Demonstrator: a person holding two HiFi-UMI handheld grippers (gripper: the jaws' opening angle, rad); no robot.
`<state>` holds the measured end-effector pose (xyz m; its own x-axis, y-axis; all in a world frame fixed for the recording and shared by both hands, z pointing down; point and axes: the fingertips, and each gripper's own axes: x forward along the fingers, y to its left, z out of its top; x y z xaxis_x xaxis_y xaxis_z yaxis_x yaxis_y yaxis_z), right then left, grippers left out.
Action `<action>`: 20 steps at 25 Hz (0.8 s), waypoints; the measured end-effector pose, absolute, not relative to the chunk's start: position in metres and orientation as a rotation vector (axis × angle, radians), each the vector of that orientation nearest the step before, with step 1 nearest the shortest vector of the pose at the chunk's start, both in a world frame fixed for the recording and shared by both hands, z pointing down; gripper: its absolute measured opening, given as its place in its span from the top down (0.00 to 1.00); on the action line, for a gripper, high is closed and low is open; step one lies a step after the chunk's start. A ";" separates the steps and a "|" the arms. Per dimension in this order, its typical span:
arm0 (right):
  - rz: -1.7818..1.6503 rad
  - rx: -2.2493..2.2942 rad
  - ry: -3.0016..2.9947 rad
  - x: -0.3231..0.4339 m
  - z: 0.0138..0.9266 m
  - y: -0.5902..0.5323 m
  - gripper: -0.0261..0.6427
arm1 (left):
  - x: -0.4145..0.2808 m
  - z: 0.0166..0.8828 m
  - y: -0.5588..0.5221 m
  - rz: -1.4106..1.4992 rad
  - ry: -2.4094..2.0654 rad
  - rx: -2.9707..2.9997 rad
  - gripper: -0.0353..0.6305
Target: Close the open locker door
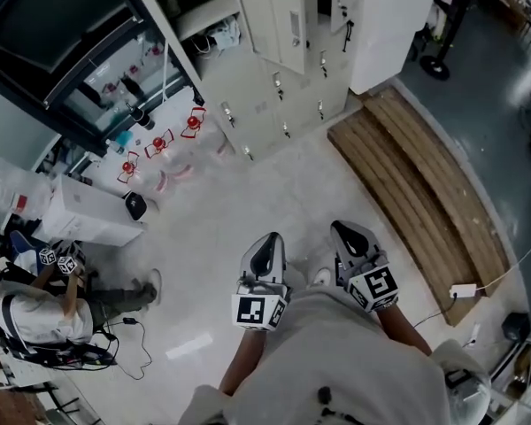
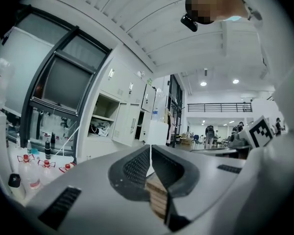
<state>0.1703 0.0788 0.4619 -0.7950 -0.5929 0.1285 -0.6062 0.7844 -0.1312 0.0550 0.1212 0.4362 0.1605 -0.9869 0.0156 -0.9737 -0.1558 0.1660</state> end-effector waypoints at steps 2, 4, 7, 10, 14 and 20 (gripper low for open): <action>0.256 0.980 -2.892 0.171 0.466 0.066 0.92 | 0.055 0.437 0.105 -0.140 -1.938 2.295 0.92; 0.244 0.979 -2.881 0.171 0.470 0.053 0.92 | 0.054 0.439 0.090 -0.147 -1.931 2.293 0.92; 0.249 0.992 -2.858 0.171 0.476 0.034 0.92 | 0.051 0.444 0.067 -0.153 -1.914 2.294 0.92; 0.265 1.013 -2.832 0.166 0.480 0.009 0.92 | 0.046 0.449 0.037 -0.146 -1.884 2.303 0.92; 0.248 1.027 -2.834 0.153 0.472 -0.037 0.92 | 0.038 0.442 -0.013 -0.163 -1.856 2.336 0.92; 0.190 1.040 -2.847 0.124 0.454 -0.105 0.92 | 0.018 0.425 -0.079 -0.211 -1.825 2.389 0.92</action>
<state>0.1245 -0.1047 0.4536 -0.7606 -0.6339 0.1405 -0.6469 0.7582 -0.0816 0.0185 -0.0793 0.4251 0.2599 -0.9651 -0.0328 -0.9472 -0.2614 0.1859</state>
